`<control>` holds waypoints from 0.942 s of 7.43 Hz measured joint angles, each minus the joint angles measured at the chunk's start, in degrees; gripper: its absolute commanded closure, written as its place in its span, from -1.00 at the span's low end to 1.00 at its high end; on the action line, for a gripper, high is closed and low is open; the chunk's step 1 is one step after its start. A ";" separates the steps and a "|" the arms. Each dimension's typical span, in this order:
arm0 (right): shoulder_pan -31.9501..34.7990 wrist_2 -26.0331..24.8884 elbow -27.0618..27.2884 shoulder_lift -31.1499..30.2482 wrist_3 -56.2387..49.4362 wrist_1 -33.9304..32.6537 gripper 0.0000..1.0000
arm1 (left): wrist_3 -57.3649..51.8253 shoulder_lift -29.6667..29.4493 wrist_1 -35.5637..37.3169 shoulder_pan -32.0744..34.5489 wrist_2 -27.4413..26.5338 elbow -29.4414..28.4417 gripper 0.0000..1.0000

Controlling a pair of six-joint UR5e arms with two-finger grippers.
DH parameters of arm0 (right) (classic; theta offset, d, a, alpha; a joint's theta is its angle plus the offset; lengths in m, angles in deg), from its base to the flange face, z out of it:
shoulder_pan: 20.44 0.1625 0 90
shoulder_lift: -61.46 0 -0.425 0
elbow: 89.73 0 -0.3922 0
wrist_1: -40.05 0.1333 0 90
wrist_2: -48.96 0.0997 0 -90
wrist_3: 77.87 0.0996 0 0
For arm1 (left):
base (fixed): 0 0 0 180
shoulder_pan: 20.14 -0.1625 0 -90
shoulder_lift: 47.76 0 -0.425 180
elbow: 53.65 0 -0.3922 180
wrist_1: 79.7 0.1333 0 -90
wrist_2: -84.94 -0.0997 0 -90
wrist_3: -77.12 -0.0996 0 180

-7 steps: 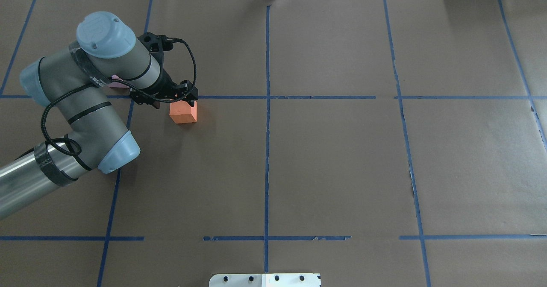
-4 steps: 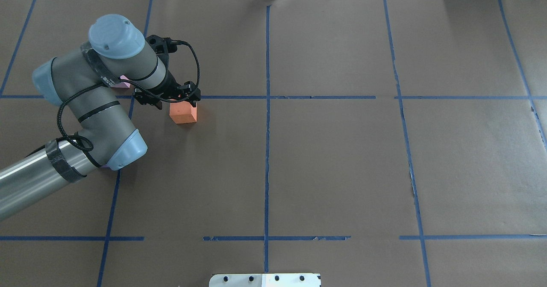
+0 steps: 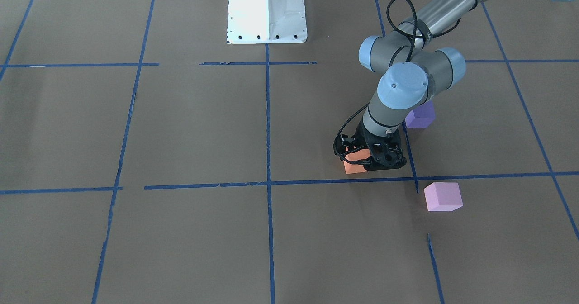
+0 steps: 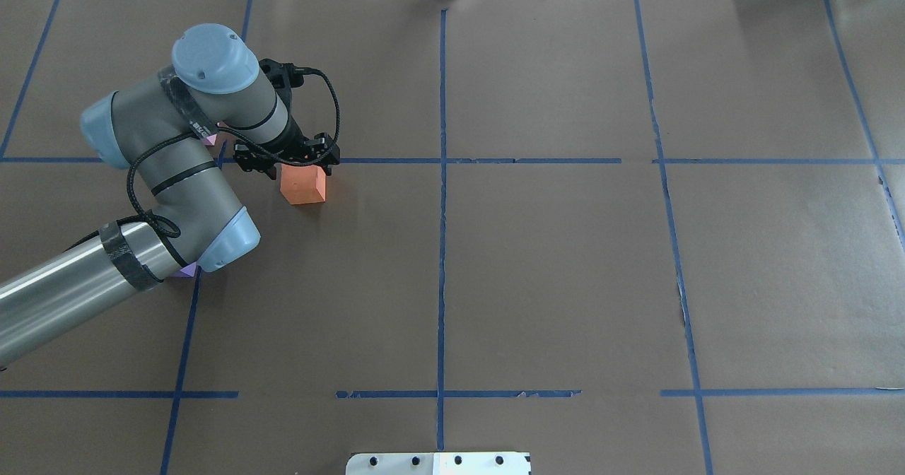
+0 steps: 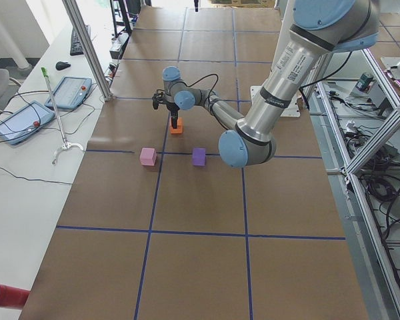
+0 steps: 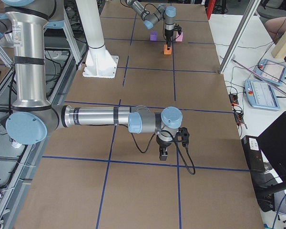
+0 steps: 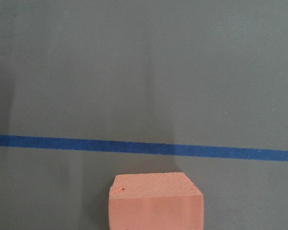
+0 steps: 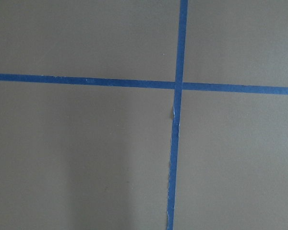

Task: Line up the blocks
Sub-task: 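Lift the orange cube with the left gripper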

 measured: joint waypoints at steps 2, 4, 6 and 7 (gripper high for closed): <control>0.00 0.00 0.00 0.00 0.00 0.02 -1.00 | 0.06 -0.06 -1.50 -0.92 -0.05 -1.78 -0.85; 0.00 0.00 0.00 0.00 0.00 -0.03 -1.00 | 0.07 0.10 -2.65 -1.22 -0.06 -2.65 -0.06; 0.00 0.00 0.00 0.00 0.00 -0.01 -1.00 | 0.31 0.10 -3.23 -1.26 -0.06 -2.99 0.56; 0.00 0.00 0.00 0.00 0.00 0.00 -1.00 | 0.41 0.13 -3.18 -1.16 -0.04 -2.92 0.70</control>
